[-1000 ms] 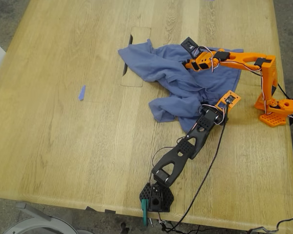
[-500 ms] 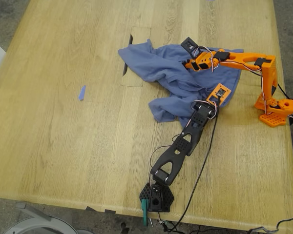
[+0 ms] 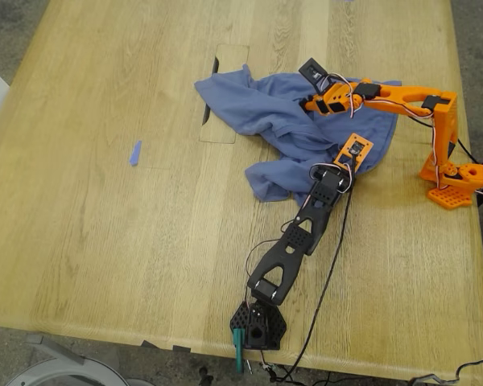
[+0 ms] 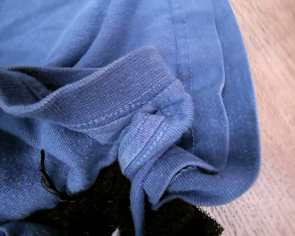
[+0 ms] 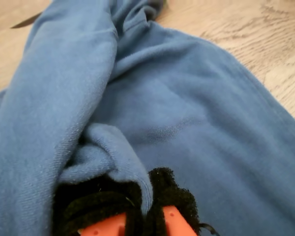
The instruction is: Fold a T-shirt
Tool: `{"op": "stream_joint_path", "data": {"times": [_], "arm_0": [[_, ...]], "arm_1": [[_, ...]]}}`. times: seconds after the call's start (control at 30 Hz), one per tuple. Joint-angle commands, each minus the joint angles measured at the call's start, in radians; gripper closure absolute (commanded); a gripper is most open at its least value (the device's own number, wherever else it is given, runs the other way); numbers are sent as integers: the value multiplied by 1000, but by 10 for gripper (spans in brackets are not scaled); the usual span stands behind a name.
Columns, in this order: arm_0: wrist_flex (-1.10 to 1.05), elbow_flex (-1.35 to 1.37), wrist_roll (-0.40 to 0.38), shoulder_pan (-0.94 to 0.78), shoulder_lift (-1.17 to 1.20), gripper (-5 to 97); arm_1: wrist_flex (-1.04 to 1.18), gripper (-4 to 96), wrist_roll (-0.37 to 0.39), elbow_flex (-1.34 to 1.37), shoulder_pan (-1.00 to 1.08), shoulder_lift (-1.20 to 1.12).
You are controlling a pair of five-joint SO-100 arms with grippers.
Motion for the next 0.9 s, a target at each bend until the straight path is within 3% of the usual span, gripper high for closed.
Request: {"op": "stream_joint_path", "data": {"times": [0.0, 0.87], "arm_0": [[29, -28, -31, -67, 72, 918], [239, -26, -26, -186, 483, 918]], "arm_1": [[-5, 916, -2, -2, -5, 104], [-54, 916, -2, 115, -84, 342]]}}
